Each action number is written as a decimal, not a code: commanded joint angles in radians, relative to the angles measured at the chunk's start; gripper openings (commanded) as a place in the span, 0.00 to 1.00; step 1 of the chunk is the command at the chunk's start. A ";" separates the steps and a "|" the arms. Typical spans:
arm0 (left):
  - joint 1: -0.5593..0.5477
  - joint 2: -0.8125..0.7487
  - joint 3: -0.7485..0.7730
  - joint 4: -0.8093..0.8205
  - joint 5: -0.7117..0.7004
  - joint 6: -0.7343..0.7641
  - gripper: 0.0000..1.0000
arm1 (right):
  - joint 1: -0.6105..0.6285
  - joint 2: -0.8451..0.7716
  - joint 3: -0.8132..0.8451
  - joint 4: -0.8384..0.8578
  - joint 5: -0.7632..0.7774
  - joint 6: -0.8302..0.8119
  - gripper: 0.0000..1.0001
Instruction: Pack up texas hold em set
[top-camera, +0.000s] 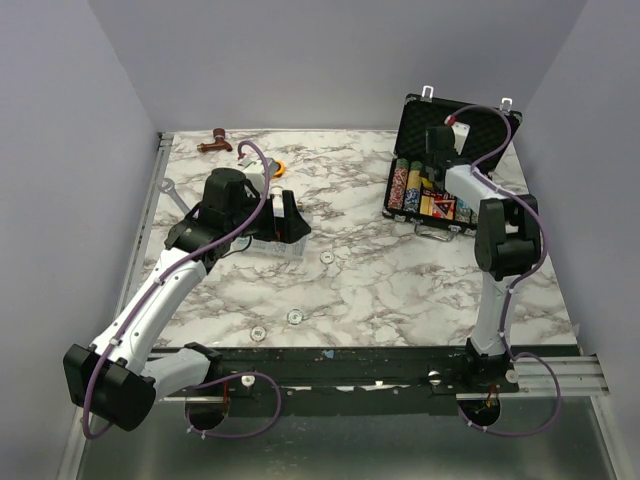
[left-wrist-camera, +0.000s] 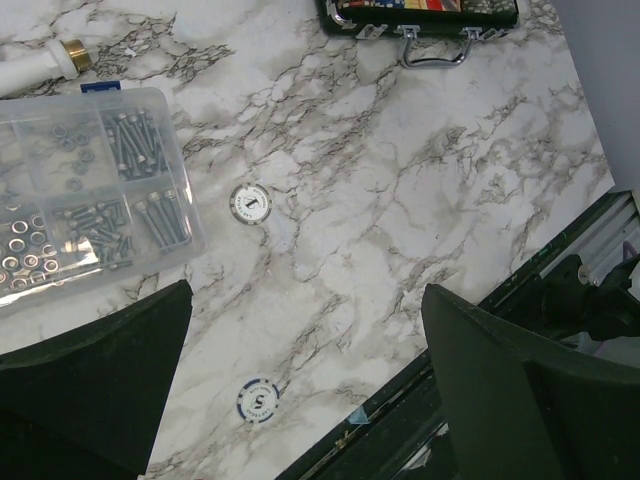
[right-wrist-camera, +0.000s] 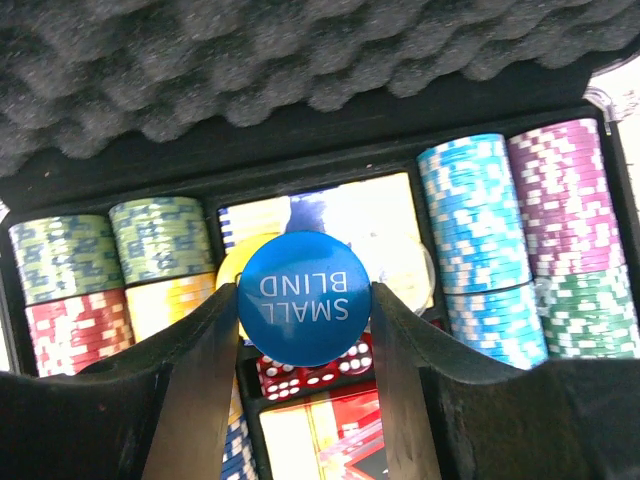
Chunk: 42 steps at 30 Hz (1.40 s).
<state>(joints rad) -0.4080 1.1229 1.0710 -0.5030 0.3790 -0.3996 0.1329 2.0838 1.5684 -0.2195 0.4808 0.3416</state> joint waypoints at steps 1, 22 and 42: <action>0.001 -0.003 -0.009 0.018 0.027 0.008 0.96 | 0.005 -0.008 -0.026 0.037 -0.017 0.018 0.44; 0.001 0.002 -0.011 0.024 0.041 0.004 0.97 | 0.005 -0.011 -0.026 0.056 -0.131 0.018 0.71; -0.152 0.015 -0.129 -0.038 -0.209 -0.062 0.92 | 0.512 -0.388 -0.482 0.100 -0.474 0.120 0.71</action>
<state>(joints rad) -0.5282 1.2114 1.0424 -0.5259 0.2832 -0.3950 0.5457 1.7351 1.2053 -0.1287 0.0956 0.4480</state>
